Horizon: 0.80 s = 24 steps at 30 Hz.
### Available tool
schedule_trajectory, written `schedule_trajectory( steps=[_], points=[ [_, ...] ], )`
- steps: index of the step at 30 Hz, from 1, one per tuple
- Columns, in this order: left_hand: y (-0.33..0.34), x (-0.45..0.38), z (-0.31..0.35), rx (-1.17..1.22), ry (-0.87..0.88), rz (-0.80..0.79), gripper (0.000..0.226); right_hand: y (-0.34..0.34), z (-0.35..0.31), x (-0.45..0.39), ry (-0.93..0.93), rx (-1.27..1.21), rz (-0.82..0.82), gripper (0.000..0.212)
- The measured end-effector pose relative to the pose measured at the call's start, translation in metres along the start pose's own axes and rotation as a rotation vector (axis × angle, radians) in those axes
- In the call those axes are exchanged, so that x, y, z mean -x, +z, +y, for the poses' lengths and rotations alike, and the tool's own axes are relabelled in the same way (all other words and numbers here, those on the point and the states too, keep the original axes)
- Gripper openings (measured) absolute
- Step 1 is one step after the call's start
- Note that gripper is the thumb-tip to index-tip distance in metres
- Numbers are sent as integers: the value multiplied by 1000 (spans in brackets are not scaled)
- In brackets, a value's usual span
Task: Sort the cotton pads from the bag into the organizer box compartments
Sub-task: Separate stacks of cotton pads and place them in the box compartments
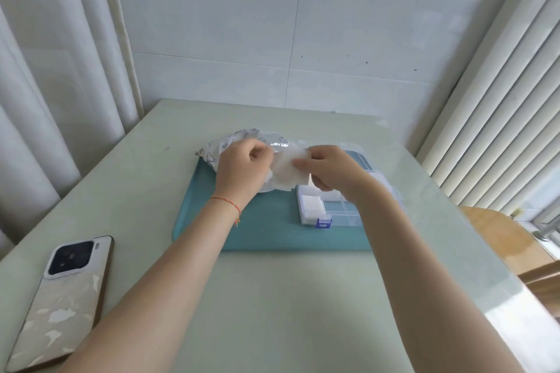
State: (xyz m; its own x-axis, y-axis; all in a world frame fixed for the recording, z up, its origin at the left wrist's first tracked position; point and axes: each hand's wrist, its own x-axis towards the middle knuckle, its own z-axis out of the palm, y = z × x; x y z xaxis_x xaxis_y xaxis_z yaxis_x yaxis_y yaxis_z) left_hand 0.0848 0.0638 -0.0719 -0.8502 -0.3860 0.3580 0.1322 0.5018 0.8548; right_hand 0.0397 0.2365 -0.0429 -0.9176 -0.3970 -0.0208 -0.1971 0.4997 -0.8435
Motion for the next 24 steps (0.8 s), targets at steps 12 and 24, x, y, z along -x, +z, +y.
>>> schedule_trajectory(
  steps=[12, 24],
  points=[
    [37, 7, 13, 655, -409, -378, 8, -25, 33, 4, 4, -262, 107, 32],
    [33, 6, 12, 989, -690, -781, 52, -21, 28, 4, -13, -218, 119, 12]
  ],
)
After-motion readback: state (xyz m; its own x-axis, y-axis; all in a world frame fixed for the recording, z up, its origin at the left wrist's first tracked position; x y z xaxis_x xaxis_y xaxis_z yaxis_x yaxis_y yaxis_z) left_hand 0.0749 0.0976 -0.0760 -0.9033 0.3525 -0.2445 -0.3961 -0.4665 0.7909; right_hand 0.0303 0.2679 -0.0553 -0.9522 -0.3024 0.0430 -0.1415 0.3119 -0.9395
